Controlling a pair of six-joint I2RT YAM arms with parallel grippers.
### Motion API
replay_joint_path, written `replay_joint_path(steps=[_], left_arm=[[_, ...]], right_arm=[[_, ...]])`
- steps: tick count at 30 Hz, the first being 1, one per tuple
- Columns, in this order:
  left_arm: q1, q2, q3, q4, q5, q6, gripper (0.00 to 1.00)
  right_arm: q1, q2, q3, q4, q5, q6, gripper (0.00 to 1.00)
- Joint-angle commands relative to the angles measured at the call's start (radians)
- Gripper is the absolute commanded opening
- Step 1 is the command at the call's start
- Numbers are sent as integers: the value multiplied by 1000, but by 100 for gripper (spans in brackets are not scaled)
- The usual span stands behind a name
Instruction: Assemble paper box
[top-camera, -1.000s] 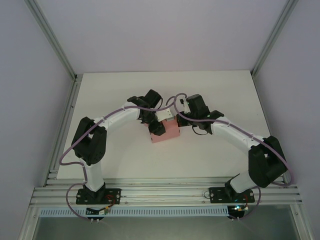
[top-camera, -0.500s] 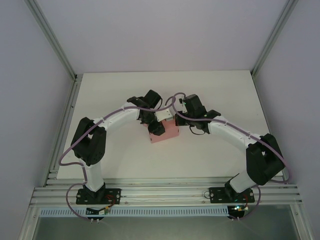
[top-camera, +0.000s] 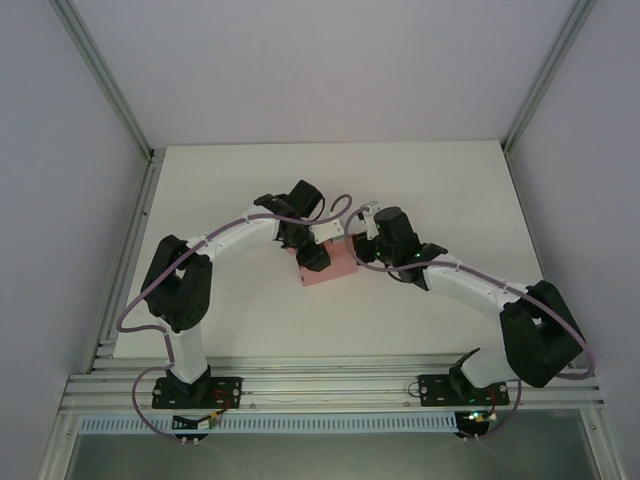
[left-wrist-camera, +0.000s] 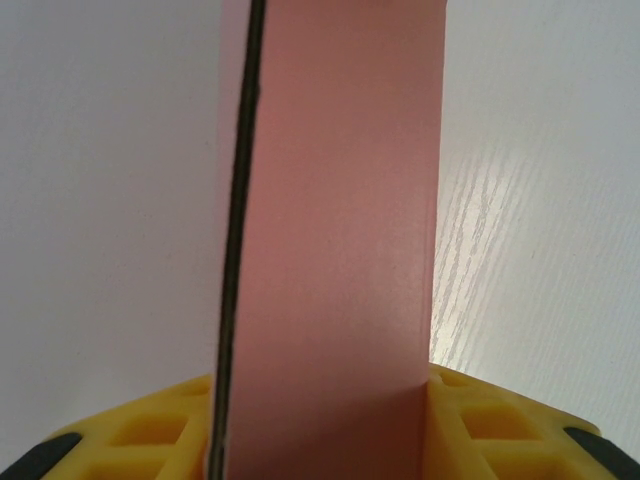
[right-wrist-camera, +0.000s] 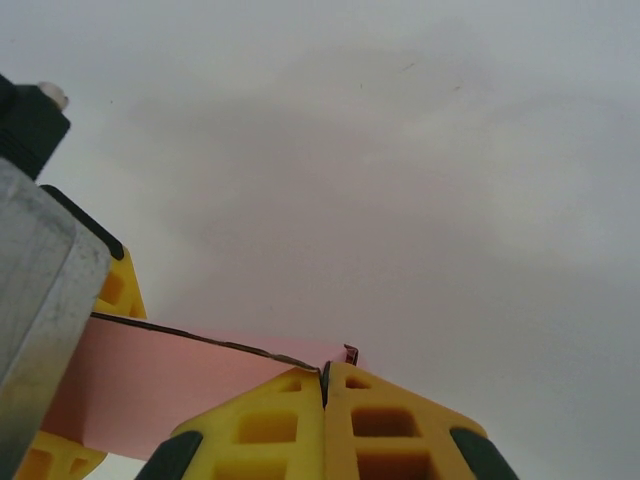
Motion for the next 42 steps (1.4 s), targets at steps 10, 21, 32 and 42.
replay_joint_path(steps=[10, 21, 32, 42], left_arm=[[-13, -32, -5, 149, 22, -57, 52], [-45, -157, -26, 199, -40, -109, 100], [-45, -471, -255, 126, -410, -341, 97], [-38, -520, -355, 93, -382, -304, 67]], right_arm=[[38, -16, -121, 100, -140, -17, 0], [55, -57, -135, 88, -17, -7, 0], [90, -87, -103, -17, 154, 39, 0], [122, -75, -50, -71, 180, 18, 0]])
